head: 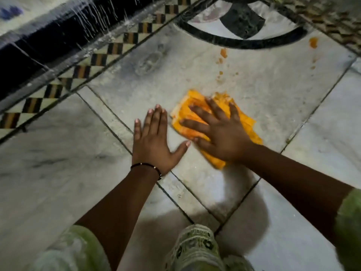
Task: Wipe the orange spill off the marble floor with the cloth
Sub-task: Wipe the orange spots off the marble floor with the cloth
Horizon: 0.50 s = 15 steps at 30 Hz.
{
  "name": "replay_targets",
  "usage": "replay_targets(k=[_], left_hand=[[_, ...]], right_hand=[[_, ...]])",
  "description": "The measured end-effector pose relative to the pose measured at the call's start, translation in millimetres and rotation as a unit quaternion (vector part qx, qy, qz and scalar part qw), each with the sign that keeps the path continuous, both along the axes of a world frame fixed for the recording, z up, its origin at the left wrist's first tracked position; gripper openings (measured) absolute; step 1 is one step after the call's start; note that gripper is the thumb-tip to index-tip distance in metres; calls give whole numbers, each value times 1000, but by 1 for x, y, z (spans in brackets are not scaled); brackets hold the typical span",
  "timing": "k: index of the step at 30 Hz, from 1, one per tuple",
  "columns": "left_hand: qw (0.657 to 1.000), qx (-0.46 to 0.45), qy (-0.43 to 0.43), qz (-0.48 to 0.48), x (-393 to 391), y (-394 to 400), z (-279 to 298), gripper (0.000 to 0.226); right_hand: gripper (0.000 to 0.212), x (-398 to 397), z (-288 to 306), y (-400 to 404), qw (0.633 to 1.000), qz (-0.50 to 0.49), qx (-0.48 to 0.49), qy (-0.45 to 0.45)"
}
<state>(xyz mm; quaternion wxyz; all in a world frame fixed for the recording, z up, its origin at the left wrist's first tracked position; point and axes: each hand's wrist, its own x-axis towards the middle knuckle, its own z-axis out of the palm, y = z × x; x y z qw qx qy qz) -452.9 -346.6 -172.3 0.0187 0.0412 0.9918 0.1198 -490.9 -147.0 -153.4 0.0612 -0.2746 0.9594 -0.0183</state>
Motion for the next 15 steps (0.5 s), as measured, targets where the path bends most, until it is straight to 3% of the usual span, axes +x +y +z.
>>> replay_targets(k=[1,3,5,6,9,12,13,15], left_hand=[[1000,2,-3,1,-1,0,2,98],[1000,-2,-7,-2,-2,1,2,97],[1000,-5,-8,-3,-1,1,2,97],[1000,-4,-7,-4,-1,1,2,97],[1000,-3,-6,0,-2,0,2,97],[1000,7,-5,0,-1,0,2,96],[1000,9,-6,-1,-1,0,2,96],[1000,7,-5,0,-1,0,2,96]], right_hand=[[57,0,3,19,1000,-8,4,3],[56,-24,5,39,992,-130,-5,1],[52,-57,4,20,962,-269,-28,-33],[51,-66,4,1,956,-290,-29,-41],[53,-52,3,-29,989,-144,-14,-26],[56,-15,3,23,1000,15,10,-4],[57,-14,5,43,1000,18,18,-2],[59,-32,6,60,997,-78,13,-2]])
